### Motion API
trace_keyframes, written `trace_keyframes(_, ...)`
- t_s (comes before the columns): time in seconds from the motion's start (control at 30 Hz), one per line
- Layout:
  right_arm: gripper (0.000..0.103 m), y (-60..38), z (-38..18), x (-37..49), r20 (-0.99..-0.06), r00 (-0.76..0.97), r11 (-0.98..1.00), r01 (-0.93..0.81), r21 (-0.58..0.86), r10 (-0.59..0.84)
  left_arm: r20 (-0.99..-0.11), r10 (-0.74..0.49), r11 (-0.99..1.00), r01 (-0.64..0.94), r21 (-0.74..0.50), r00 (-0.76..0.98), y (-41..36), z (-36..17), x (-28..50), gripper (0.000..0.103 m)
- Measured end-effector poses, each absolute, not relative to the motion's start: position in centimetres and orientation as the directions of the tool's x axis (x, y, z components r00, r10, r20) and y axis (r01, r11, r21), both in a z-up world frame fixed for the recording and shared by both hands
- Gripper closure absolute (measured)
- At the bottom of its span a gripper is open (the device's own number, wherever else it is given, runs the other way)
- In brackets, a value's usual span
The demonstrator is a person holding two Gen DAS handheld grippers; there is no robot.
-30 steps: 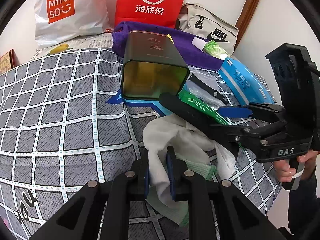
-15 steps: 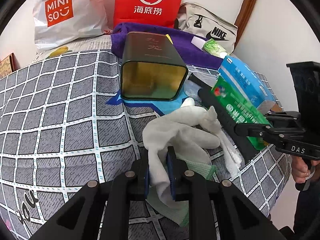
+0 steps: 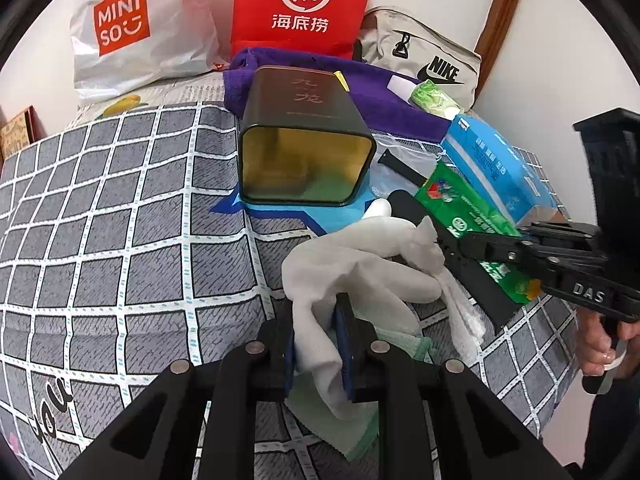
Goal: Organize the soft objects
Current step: 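Lift the white glove with the left gripper while the right lifts the green packet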
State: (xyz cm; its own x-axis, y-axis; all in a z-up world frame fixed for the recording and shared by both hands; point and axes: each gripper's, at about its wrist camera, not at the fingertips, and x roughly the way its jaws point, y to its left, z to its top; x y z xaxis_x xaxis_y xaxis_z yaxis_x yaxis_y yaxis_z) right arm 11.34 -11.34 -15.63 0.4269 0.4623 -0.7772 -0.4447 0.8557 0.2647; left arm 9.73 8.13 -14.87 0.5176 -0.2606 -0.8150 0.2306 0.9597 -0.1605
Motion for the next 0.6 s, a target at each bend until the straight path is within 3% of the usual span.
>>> trace_keyframes(0.43,0.097,-15.6,-12.1,8.8,-0.738,0.534,0.895,-0.391,0.216,0.412,-0.765,-0.249,0.966,0.213,-0.149,0.594,8.6,-10.2,7.7,0.090)
trace_keyframes(0.6,0.097,-16.3,-13.2,8.3,-0.765,0.521,0.907,-0.373,0.195,0.379,-0.767,-0.230,0.968,0.225,-0.114,0.599,7.9,-9.3,6.9,0.090)
